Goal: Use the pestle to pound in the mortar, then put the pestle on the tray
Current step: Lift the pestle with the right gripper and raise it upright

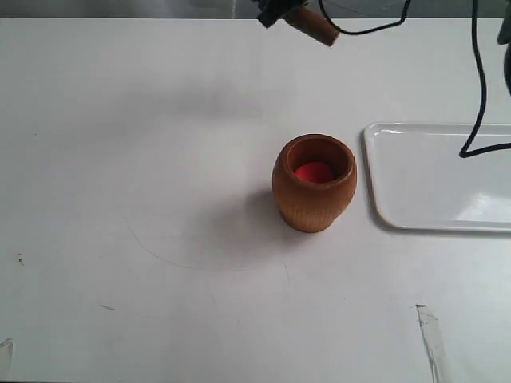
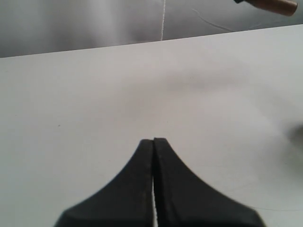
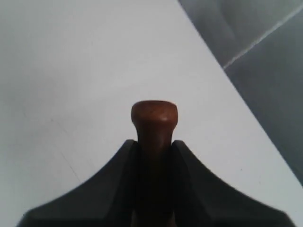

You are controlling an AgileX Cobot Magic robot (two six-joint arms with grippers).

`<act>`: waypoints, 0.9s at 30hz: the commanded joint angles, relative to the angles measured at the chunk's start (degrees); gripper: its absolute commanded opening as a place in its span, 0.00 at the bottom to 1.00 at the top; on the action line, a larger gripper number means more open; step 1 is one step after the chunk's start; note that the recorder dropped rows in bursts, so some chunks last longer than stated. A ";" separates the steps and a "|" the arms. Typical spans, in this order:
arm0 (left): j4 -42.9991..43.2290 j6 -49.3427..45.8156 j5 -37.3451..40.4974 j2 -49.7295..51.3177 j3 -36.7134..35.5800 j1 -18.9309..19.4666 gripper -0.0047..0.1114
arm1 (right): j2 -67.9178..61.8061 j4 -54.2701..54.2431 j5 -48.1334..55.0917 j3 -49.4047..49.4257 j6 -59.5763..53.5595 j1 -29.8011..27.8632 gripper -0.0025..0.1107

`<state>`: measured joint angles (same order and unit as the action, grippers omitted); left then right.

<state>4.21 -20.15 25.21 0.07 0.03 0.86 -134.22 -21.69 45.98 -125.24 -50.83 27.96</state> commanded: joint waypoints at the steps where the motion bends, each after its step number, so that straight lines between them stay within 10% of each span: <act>1: -0.42 0.47 -0.17 -0.07 -0.03 -0.44 0.04 | 4.87 -2.88 -0.07 0.63 1.11 0.13 0.02; 10: -0.42 0.47 -0.17 -0.07 -0.03 -0.44 0.04 | 20.20 -2.89 -6.38 19.24 1.69 0.13 0.02; 27: -0.42 0.47 -0.17 -0.07 -0.03 -0.44 0.04 | 58.09 -12.37 -56.15 74.22 2.60 0.16 0.02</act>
<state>4.21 -20.15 25.21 0.07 0.03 0.86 -79.90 -33.21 -2.76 -56.08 -50.84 27.96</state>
